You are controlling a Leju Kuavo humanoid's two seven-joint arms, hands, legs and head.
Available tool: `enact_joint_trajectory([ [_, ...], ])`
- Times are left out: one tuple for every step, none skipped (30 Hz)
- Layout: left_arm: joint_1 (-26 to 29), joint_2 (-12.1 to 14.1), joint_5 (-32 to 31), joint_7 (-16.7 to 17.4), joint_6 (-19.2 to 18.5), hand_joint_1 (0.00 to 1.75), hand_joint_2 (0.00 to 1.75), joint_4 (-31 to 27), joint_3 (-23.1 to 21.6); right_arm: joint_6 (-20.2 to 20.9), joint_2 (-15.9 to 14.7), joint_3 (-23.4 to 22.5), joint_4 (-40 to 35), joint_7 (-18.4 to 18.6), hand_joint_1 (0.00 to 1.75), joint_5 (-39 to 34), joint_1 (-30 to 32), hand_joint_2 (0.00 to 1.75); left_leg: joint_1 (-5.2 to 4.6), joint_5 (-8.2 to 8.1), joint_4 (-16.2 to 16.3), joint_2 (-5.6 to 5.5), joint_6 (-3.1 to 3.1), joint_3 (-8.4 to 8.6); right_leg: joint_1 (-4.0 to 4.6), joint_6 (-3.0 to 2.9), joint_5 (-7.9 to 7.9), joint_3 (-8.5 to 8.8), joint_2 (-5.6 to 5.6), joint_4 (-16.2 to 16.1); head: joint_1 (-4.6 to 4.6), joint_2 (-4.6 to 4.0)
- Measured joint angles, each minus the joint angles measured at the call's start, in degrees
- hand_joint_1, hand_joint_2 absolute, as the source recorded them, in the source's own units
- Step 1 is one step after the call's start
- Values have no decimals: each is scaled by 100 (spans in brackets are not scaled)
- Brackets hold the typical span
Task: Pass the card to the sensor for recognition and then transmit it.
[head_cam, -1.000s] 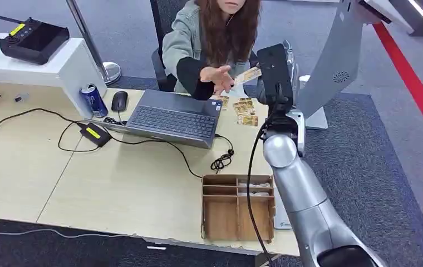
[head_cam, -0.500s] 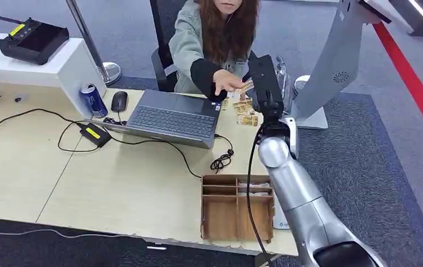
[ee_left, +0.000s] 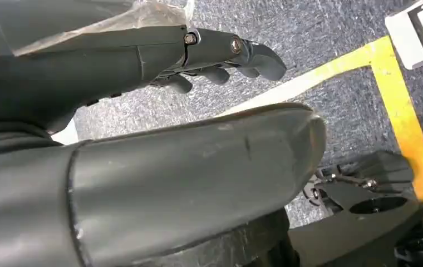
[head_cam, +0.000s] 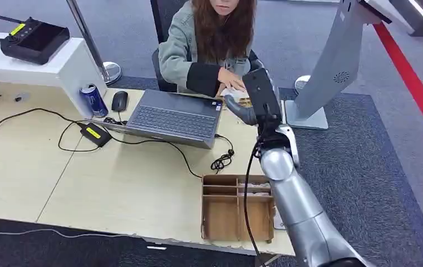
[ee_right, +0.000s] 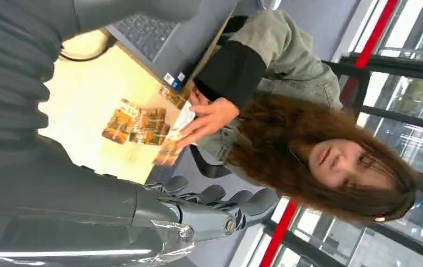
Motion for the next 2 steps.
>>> enact_joint_trajectory([
  [3, 9, 31, -7, 7, 0, 0, 0, 11, 0, -52, 11, -210, 4, 0, -24, 156, 175, -1, -1, 1, 3, 0, 2, 0, 0, 0, -3, 2, -2, -2, 0],
  [0, 17, 111, -17, 15, 0, 0, 0, 35, -52, -215, 13, -728, -2, 0, -24, 502, 175, 0, -2, 1, -4, 3, 6, 2, 1, -2, 4, -1, -10, -6, 0],
])
